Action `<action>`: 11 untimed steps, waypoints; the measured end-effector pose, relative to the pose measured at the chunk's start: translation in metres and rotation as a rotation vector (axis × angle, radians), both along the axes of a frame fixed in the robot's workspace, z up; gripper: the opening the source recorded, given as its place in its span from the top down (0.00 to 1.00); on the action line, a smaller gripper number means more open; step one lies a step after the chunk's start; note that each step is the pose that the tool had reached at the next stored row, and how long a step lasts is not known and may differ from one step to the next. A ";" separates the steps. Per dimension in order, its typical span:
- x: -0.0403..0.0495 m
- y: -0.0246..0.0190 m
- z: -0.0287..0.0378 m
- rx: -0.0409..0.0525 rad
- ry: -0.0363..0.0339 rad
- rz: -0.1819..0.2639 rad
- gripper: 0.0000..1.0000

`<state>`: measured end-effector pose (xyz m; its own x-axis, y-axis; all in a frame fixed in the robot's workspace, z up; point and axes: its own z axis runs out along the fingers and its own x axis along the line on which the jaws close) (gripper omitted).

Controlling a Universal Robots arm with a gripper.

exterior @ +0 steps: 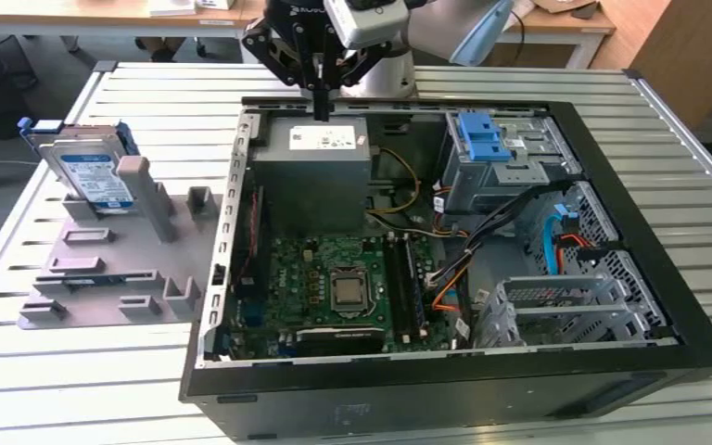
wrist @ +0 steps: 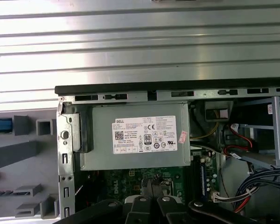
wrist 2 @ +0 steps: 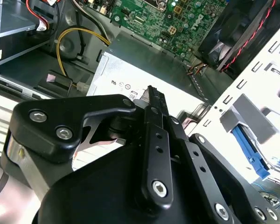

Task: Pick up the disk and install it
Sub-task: 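Reach for the disk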

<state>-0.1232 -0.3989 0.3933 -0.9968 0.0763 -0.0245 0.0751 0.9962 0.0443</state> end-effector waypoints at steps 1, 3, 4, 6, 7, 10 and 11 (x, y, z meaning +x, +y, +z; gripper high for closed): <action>-0.0003 0.0000 0.0000 0.0001 0.0000 0.000 0.89; -0.0007 0.0000 -0.0001 0.0001 0.0000 0.000 0.89; -0.0010 0.0000 -0.0001 0.0001 0.0000 0.000 0.89; -0.0014 0.0000 -0.0001 0.0000 0.0000 0.000 0.89; -0.0017 0.0000 -0.0001 0.0001 0.0000 0.000 0.89; -0.0027 0.0000 -0.0001 0.0001 0.0000 0.000 0.89; -0.0030 0.0000 -0.0001 0.0000 0.0000 0.000 0.89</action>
<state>-0.1262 -0.3990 0.3932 -0.9968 0.0762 -0.0245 0.0751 0.9962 0.0444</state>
